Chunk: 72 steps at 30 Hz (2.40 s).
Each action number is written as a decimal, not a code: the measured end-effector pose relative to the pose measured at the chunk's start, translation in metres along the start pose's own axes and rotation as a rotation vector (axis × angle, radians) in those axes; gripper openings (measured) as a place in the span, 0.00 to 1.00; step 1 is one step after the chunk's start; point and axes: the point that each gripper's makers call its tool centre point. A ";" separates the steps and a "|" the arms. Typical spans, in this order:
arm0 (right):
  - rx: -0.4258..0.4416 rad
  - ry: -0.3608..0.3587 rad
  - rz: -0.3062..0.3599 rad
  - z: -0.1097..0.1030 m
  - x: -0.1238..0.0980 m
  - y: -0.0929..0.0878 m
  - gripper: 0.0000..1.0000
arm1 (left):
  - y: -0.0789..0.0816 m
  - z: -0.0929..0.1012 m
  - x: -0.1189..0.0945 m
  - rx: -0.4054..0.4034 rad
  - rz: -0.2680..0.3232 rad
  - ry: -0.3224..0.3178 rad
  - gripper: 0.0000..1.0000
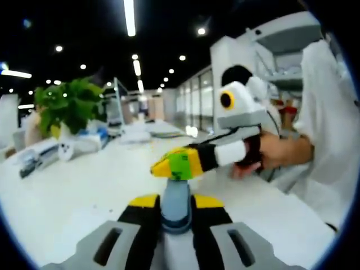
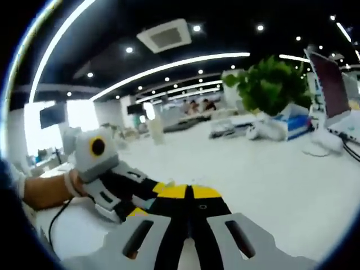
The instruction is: Pick up the paper insert the paper into the punch align the paper edges press the punch to punch holes
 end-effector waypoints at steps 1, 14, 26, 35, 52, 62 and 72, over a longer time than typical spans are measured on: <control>-0.038 0.000 -0.013 0.000 0.001 0.000 0.03 | 0.000 0.000 0.000 0.000 -0.001 0.000 0.24; -0.320 0.133 0.029 0.011 -0.003 0.027 0.18 | 0.009 -0.003 -0.004 -0.042 0.050 0.016 0.32; -0.359 0.180 -0.010 0.024 -0.027 0.017 0.36 | 0.014 -0.001 -0.004 -0.044 0.073 0.012 0.48; -0.337 0.289 -0.024 0.023 -0.045 0.022 0.42 | 0.017 -0.006 -0.005 -0.022 0.087 0.037 0.53; -0.269 0.308 -0.066 0.038 -0.078 0.018 0.43 | 0.056 -0.022 -0.008 0.012 0.177 0.077 0.65; -0.315 0.423 -0.123 0.024 -0.083 0.007 0.45 | 0.077 0.014 -0.062 0.006 0.201 0.148 0.65; -0.326 0.606 -0.139 0.011 -0.063 -0.012 0.44 | 0.026 0.038 -0.114 -0.003 0.059 0.216 0.62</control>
Point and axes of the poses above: the point that each gripper's makers call its tool centre point, and the gripper's own axes: x roughly forward along the fingers, z roughly to its right, y roughly out of its top, and after that the axes turned 13 degrees about z, right-handed
